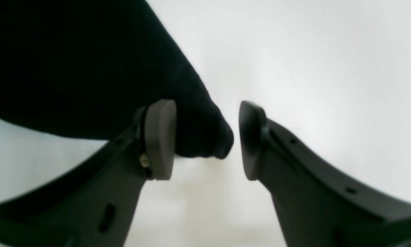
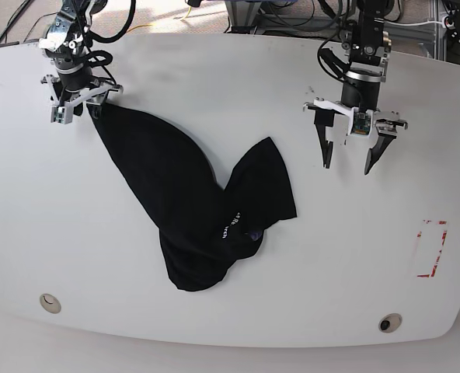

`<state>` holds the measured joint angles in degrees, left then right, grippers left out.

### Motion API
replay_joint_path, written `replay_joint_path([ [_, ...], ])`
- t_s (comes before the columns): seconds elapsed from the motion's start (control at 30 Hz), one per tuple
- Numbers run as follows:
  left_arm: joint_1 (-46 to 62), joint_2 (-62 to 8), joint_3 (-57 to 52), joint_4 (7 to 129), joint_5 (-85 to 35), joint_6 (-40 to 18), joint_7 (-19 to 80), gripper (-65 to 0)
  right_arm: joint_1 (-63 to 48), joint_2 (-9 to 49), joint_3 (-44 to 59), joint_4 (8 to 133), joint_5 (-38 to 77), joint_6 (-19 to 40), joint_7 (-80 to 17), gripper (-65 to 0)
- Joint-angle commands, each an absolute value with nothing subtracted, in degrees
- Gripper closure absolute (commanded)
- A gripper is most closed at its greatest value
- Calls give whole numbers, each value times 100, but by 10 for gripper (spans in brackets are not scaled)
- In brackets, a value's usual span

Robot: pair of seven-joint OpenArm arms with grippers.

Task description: Layout the t-shirt on the table in an organized manner, then fold the t-shirt properly

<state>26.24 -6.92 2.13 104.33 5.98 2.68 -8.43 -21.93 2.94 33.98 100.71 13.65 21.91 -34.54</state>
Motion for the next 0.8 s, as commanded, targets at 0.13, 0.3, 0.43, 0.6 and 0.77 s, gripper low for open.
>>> replay_joint_path([
  [0.13,2633,-708,207,10536,593,295,-1007,-400,-2193,541,3433,9895,1745,2185,-3327,-284],
  [0.3,2633,-716,207,10536,602,295,-1007,-400,-2202,514,3424,9807,1824,2185,-3327,-284],
  [0.43,2633,-716,207,10536,602,295,-1007,-400,-2202,479,3415,9745,1824,2290,-3327,-284],
  [0.6,2624,-716,207,10527,602,295,-1007,-400,-2193,330,3415,9684,1780,2343,-3336,-284],
  [0.77,2624,-716,207,10527,602,295,-998,-400,-2193,303,3415,9684,1780,2343,-3336,-244],
])
